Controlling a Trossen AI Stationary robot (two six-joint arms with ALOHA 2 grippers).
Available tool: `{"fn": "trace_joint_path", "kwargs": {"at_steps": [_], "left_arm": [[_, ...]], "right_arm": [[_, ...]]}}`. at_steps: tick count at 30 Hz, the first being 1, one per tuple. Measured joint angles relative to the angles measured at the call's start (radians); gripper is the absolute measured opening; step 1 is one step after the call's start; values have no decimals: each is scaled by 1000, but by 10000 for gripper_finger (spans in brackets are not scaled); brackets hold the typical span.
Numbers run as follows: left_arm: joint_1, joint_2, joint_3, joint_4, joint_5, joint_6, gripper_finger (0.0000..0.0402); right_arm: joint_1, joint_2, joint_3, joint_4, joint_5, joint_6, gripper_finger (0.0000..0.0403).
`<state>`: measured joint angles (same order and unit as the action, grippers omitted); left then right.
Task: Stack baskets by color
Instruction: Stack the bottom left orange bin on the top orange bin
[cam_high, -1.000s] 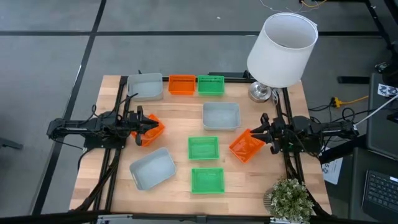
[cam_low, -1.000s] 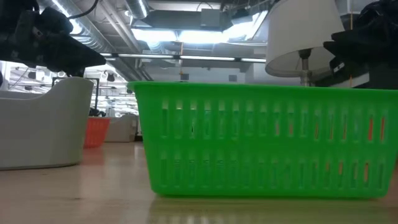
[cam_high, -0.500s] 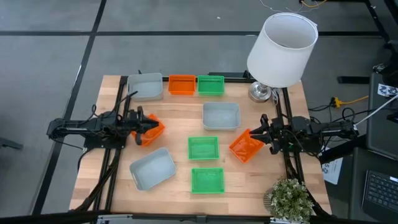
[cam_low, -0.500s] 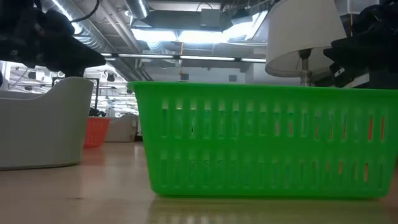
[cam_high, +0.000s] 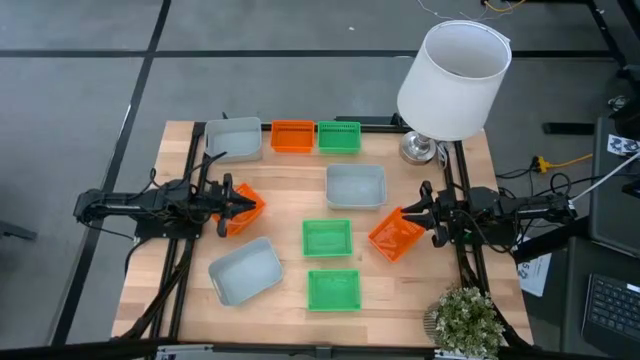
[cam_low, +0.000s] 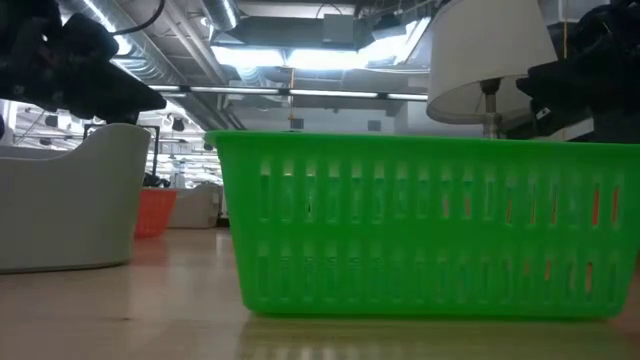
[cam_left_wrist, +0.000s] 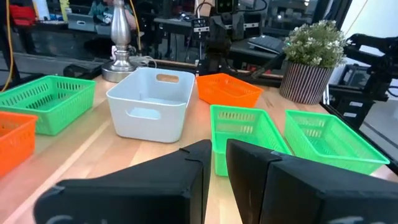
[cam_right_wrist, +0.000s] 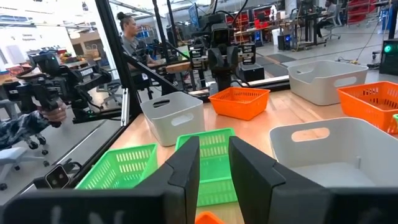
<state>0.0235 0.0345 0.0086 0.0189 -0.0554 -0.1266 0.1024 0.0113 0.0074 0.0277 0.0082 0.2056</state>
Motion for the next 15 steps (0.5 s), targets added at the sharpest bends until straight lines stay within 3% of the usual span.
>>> {"fn": "trace_joint_path", "kwargs": {"at_steps": [15], "left_arm": [[0,0,0,1,-20,58,42]], "right_arm": [[0,0,0,-1,-1,52,87]]}}
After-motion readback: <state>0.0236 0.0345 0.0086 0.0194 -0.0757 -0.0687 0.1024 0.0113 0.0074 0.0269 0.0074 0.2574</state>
